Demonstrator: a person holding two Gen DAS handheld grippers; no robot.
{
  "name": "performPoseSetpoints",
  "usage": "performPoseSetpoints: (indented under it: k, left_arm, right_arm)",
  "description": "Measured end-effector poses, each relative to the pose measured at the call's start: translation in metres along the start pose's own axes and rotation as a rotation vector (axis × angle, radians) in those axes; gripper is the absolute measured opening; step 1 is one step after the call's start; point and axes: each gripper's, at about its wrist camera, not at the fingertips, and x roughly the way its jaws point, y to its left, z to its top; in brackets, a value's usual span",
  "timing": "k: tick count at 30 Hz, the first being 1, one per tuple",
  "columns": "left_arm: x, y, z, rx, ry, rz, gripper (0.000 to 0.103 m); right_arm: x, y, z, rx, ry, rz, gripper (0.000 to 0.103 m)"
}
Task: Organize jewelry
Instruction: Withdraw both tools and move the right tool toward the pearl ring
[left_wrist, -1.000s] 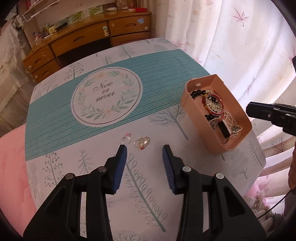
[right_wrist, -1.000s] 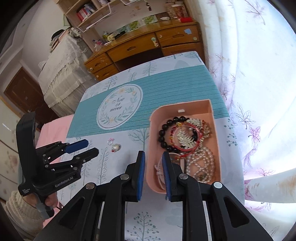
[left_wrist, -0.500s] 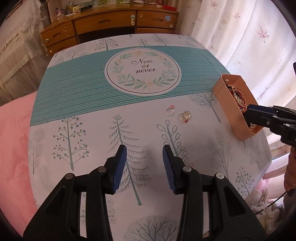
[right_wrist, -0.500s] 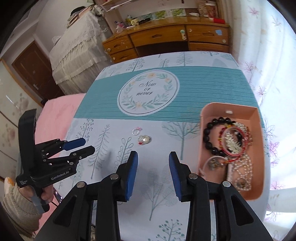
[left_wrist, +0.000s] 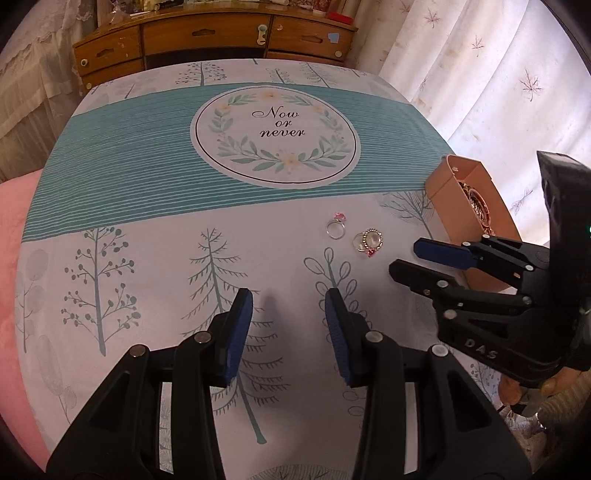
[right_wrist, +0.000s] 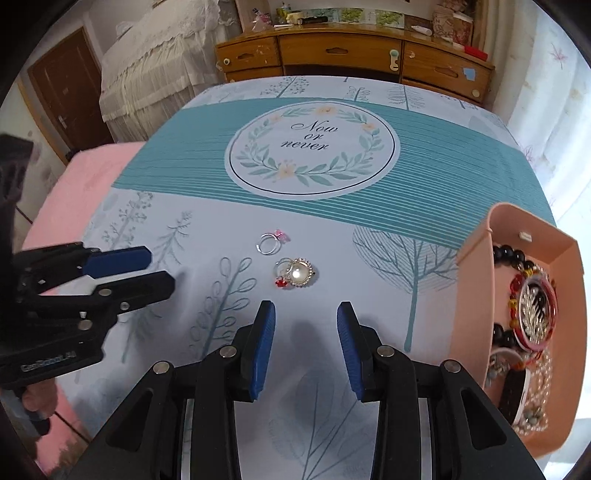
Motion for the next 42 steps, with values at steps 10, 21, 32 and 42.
performPoseSetpoints:
  k: [10, 21, 32, 42]
  left_arm:
    - [0.015, 0.015, 0.012, -0.041, 0.011, -0.034, 0.037]
    - [0.021, 0.018, 0.018, -0.043, 0.002, -0.063, 0.037]
    - [0.025, 0.024, 0.025, -0.042, 0.007, -0.059, 0.037]
    - [0.028, 0.015, 0.03, 0.002, 0.017, -0.067, 0.037]
  right_arm:
    - [0.03, 0.012, 0.011, -0.102, -0.043, -0.057, 0.035]
    - [0.035, 0.012, 0.021, -0.122, -0.055, -0.016, 0.035]
    - [0.034, 0.017, 0.016, -0.2, -0.06, -0.012, 0.028]
    - [0.03, 0.01, 0.011, -0.202, -0.076, -0.028, 0.017]
